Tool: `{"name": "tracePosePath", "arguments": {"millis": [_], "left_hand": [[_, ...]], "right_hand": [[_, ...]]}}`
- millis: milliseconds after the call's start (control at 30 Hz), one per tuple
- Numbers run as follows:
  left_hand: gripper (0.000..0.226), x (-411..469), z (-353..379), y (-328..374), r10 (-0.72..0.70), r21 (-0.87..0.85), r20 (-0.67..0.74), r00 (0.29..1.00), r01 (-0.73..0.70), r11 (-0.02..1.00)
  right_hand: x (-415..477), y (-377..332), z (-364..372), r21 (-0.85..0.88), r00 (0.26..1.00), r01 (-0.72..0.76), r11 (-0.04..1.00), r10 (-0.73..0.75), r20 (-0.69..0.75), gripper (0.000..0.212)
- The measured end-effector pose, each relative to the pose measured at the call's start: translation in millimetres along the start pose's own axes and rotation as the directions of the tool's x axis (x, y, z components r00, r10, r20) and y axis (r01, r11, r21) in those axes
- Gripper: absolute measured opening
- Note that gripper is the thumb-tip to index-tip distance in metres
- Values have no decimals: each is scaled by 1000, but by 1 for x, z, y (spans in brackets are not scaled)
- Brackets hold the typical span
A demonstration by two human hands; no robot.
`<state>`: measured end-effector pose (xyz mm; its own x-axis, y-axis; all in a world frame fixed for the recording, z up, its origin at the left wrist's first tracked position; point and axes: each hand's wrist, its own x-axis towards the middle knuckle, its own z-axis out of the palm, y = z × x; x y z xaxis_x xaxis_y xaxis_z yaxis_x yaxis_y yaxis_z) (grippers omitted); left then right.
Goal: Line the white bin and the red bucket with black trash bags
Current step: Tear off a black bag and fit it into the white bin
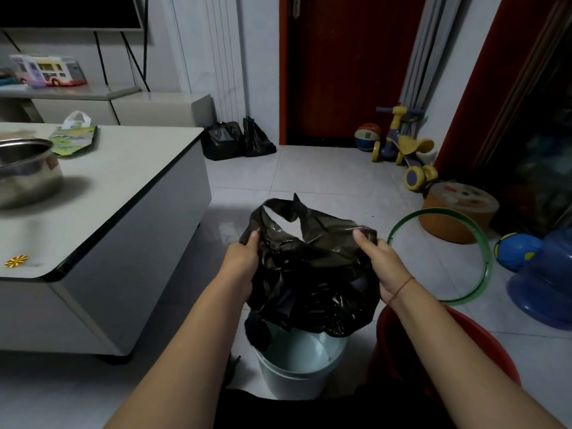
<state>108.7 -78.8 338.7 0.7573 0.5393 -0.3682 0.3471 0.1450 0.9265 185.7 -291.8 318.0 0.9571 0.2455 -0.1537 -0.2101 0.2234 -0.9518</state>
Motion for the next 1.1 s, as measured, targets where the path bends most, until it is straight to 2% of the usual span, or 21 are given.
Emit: {"name": "tracePosePath", "arguments": {"millis": [100,167,233,333,467,567,667,733,833,900,1033,1100], "left_hand": [[61,-10,0,6,40,89,188,981,-57,994],[48,-12,-3,5,108,11,396,912,-123,992],[27,-10,-4,2,199,-97,503,841,-175,980],[28,-6,-3,-3,254,57,421,870,-305,951],[23,-2,-4,-6,260,236,242,935,-316,919],[10,0,-3,-4,346,244,94,934,-358,901],[15,-3,0,-1,328,182,-1,945,-323,929],[23,-5,4,-1,289,155,-39,956,-280,947],[35,-6,11,1,273,139,-90,958,-259,956],[38,-4,15,2,290,144,-80,954,-277,950],[49,-5,20,2,327,84,-121,937,-319,944],[48,-3,16,3,333,48,-170,928,-330,943]], "right_hand": [[-6,-1,6,37,974,-4,999,-4,225,36],[-7,1,5,-10,958,14,1000,-10,287,44],[-7,2,4,-141,958,42,989,0,287,47],[-7,3,2,-311,975,73,948,-2,222,39],[-6,3,-1,-403,986,88,911,-23,164,27],[-10,1,-1,-449,976,51,892,51,211,34],[-11,0,0,-509,973,18,860,102,207,33],[-8,1,3,-444,986,-11,896,84,145,30],[-6,4,11,-139,992,-103,985,112,59,20],[-4,3,15,-34,993,-116,993,115,-32,20],[2,0,15,-122,967,-68,990,35,-253,31],[5,-1,9,-109,946,-47,993,9,-323,35]]}}
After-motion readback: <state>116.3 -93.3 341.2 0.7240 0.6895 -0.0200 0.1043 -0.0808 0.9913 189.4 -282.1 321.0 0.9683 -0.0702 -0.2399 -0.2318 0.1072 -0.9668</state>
